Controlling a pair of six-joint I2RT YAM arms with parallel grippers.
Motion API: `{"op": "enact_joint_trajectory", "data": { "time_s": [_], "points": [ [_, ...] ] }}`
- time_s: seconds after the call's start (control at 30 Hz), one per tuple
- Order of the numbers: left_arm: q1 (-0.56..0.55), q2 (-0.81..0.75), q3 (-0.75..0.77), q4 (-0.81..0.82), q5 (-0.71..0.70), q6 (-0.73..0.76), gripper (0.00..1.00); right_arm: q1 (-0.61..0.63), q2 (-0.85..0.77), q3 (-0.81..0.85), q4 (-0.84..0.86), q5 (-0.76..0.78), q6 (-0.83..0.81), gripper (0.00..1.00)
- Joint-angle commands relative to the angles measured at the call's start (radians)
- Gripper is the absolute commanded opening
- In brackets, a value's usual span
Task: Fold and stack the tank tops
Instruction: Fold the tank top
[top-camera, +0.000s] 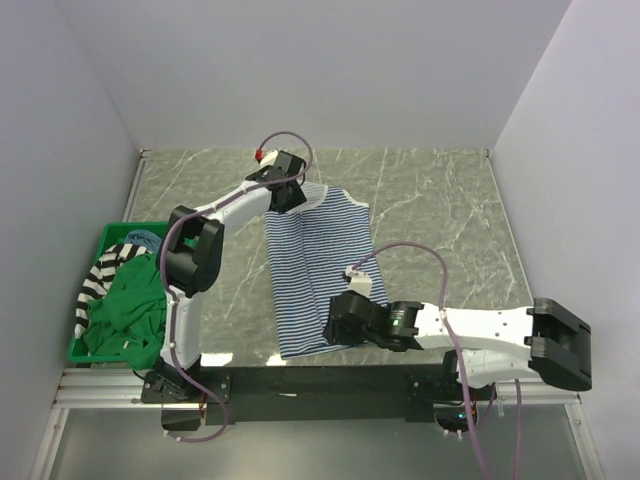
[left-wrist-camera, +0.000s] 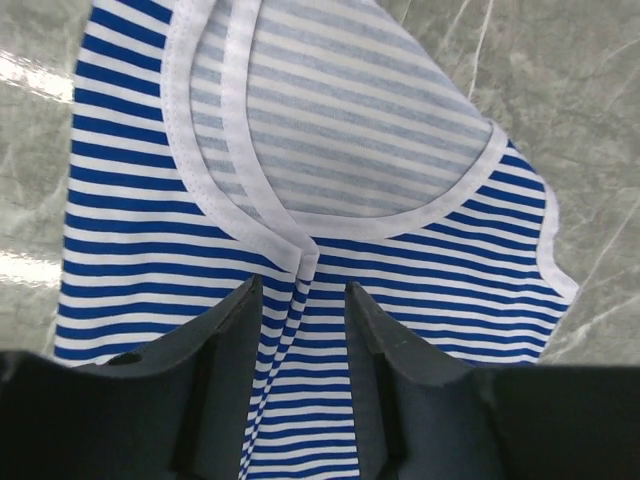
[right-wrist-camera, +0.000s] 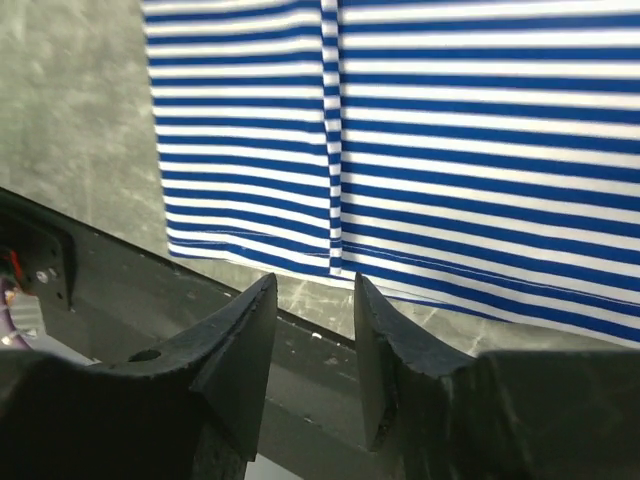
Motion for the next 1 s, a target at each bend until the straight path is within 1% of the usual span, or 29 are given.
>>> {"op": "enact_joint_trajectory", "data": {
  "time_s": [0.0, 0.07, 0.1, 0.13, 0.17, 0.2, 0.23, 0.27, 0.33, 0.37, 0.47, 0.6, 0.8, 0.87, 0.9, 0.97],
  "points": [
    [0.025, -0.115, -0.015, 0.024, -0.001, -0.001, 0.43, 0.008, -0.057, 0.06, -0.065, 0.104, -0.021, 0.43],
    [0.052, -0.129, -0.038, 0.01, -0.006, -0.018, 0.34, 0.01, -0.031, 0.087, -0.033, 0.092, -0.071, 0.4],
    [0.062, -0.127, -0.049, 0.008, 0.0, -0.028, 0.26, 0.01, -0.013, 0.104, -0.019, 0.081, -0.121, 0.36],
    [0.081, -0.124, -0.063, 0.008, 0.009, -0.03, 0.23, 0.01, 0.013, 0.147, 0.004, 0.072, -0.146, 0.35],
    [0.092, -0.112, -0.066, 0.007, 0.02, -0.031, 0.2, 0.007, 0.073, 0.172, 0.011, 0.061, -0.169, 0.35],
    [0.101, -0.105, -0.067, 0.007, 0.043, -0.031, 0.15, 0.008, 0.107, 0.198, 0.01, 0.052, -0.207, 0.35],
    [0.115, -0.097, -0.067, 0.008, 0.051, -0.028, 0.13, 0.005, 0.142, 0.251, -0.002, 0.049, -0.228, 0.35],
    [0.121, -0.079, -0.064, 0.008, 0.057, -0.025, 0.11, 0.002, 0.205, 0.276, -0.007, 0.044, -0.244, 0.35],
    [0.131, -0.056, -0.051, -0.005, 0.062, -0.015, 0.07, -0.001, 0.265, 0.323, 0.01, 0.013, -0.292, 0.34],
    [0.134, -0.031, -0.047, -0.01, 0.062, -0.012, 0.06, 0.001, 0.324, 0.337, 0.015, 0.0, -0.301, 0.34],
    [0.148, 0.02, -0.034, -0.01, 0.079, 0.007, 0.03, 0.001, 0.433, 0.382, 0.024, -0.046, -0.327, 0.32],
    [0.171, 0.07, -0.017, 0.001, 0.092, 0.022, 0.02, -0.001, 0.526, 0.406, 0.07, -0.102, -0.349, 0.3],
    [0.22, 0.144, 0.06, -0.007, 0.108, 0.061, 0.03, -0.001, 0.659, 0.52, 0.11, -0.183, -0.36, 0.29],
    [0.246, 0.181, 0.121, -0.024, 0.118, 0.086, 0.04, -0.009, 0.725, 0.604, 0.113, -0.209, -0.366, 0.28],
    [0.264, 0.196, 0.185, -0.038, 0.128, 0.097, 0.06, -0.012, 0.748, 0.671, 0.119, -0.22, -0.372, 0.28],
    [0.286, 0.243, 0.261, -0.065, 0.152, 0.131, 0.08, -0.028, 0.817, 0.744, 0.127, -0.255, -0.381, 0.29]
  ]
}}
